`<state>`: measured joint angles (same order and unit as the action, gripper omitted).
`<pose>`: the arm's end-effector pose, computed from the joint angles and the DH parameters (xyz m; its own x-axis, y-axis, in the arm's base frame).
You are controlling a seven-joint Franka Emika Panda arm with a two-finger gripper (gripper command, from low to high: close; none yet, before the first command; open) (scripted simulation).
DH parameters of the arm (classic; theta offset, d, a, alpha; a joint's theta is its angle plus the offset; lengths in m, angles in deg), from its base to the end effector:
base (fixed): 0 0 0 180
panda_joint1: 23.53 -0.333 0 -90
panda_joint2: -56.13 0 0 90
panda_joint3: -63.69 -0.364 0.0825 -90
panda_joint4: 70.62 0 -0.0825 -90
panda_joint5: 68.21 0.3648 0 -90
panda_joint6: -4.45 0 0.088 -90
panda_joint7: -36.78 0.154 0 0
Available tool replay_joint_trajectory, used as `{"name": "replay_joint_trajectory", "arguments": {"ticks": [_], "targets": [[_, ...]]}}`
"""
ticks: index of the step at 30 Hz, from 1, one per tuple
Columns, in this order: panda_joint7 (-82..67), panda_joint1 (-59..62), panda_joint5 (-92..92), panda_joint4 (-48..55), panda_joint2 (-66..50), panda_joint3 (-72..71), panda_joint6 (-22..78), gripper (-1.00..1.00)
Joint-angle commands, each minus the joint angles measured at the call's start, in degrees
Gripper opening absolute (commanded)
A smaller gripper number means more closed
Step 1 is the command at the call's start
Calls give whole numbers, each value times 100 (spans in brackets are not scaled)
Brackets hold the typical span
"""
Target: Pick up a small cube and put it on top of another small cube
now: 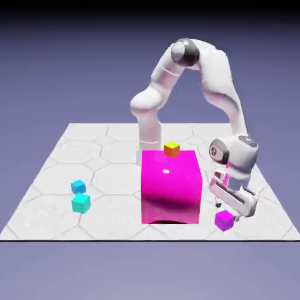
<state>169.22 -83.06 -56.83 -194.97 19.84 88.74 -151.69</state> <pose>0.4754 0.3124 0.1337 -0.2512 -0.9601 0.1234 -0.9638 0.2363 -0.1230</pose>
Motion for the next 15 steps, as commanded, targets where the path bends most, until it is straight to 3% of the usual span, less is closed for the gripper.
{"name": "replay_joint_trajectory", "arguments": {"ticks": [1, 7, 15], "targets": [[0, 0, 0, 0, 0, 0, 0, -100], [202, -497, -437, -233, 937, 584, 757, -100], [-1791, -54, -1420, 448, 608, -347, 1271, -100]]}}
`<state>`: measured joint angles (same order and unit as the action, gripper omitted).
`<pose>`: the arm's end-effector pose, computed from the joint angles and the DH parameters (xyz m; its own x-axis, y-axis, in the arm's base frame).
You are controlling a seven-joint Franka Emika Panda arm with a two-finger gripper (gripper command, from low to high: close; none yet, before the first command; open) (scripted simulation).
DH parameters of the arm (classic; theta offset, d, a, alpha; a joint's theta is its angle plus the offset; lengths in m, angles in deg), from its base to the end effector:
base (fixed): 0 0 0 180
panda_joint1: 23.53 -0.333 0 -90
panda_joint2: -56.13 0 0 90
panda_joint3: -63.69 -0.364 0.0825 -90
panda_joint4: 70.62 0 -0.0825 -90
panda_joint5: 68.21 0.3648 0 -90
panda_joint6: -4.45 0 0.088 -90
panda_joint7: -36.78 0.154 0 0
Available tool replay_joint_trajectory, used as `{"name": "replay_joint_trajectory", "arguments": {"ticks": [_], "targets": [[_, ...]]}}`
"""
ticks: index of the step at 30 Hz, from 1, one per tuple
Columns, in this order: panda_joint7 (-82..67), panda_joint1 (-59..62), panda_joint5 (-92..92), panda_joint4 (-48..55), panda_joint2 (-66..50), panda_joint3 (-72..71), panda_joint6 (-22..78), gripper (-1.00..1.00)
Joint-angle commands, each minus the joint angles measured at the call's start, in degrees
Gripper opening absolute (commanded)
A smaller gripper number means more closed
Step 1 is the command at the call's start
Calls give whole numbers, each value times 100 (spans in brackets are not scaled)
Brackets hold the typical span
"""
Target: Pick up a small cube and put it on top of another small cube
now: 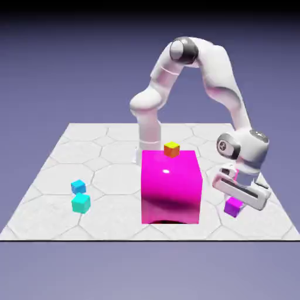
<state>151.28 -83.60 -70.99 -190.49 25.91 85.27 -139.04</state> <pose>0.4569 0.3624 0.1886 0.3093 -0.9231 0.2285 -0.9478 -0.3188 -0.0049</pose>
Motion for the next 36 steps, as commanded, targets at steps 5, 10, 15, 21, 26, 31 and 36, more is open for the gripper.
{"name": "replay_joint_trajectory", "arguments": {"ticks": [5, 10, 15, 21, 26, 31, 36], "targets": [[-1243, 281, -703, 470, -216, -653, 330, -100], [-2489, 330, 75, 307, -174, 93, 160, -100], [-3681, 370, 1012, 32, -127, 1018, -27, -100], [-5033, 427, 2236, -404, -87, 2264, -234, -100], [-5666, 478, 3180, -896, -97, 3302, -317, -100], [-5917, 533, 4067, -1488, -140, 4341, -330, -100], [-5555, 593, 4861, -2240, -239, 5379, -232, -100]]}}
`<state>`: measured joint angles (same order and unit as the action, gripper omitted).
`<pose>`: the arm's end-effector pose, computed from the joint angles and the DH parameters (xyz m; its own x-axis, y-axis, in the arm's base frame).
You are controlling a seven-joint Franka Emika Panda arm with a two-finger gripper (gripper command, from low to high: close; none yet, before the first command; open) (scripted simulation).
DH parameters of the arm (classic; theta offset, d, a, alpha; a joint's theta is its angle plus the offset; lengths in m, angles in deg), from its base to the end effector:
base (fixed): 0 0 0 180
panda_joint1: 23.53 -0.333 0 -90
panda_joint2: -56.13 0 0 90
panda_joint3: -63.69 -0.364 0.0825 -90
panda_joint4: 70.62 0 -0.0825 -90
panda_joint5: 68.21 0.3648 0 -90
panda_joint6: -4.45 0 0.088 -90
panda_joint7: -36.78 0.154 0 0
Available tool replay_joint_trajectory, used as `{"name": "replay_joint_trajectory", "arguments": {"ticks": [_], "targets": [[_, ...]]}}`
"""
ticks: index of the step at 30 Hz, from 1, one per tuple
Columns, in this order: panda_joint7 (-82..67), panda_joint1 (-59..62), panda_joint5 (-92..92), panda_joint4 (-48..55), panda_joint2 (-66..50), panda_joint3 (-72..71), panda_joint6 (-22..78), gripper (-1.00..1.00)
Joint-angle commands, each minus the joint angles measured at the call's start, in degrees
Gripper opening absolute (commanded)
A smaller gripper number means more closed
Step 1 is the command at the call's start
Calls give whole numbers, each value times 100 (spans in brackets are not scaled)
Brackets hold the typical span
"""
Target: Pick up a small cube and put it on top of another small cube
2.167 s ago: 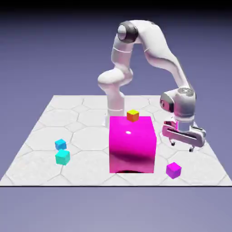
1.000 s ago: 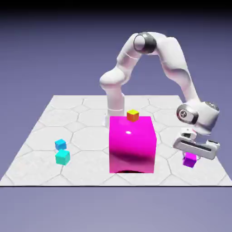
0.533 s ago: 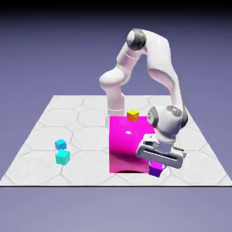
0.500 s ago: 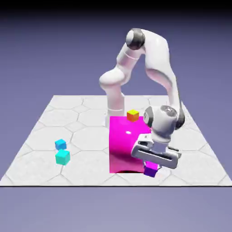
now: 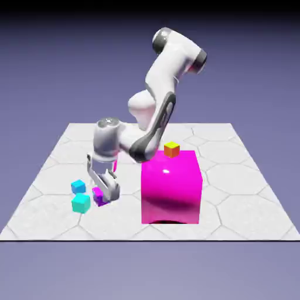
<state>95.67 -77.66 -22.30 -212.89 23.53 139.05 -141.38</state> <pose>0.4251 -0.1867 0.2470 -0.4469 -0.8860 0.1236 -0.8946 0.4415 -0.0697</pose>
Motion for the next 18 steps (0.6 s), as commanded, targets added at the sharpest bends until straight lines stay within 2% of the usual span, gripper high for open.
{"name": "replay_joint_trajectory", "arguments": {"ticks": [1, 5, 15, 16, 18], "targets": [[79, 12, 151, -151, -20, 208, 21, -100], [293, -26, 325, -371, -64, 631, -137, -100], [-691, 1654, 1768, 20, -607, -1318, -676, -100], [-692, 1654, 1768, 20, -607, -1318, -676, 100], [-587, 1475, 1615, -21, -549, -1111, -619, 100]]}}
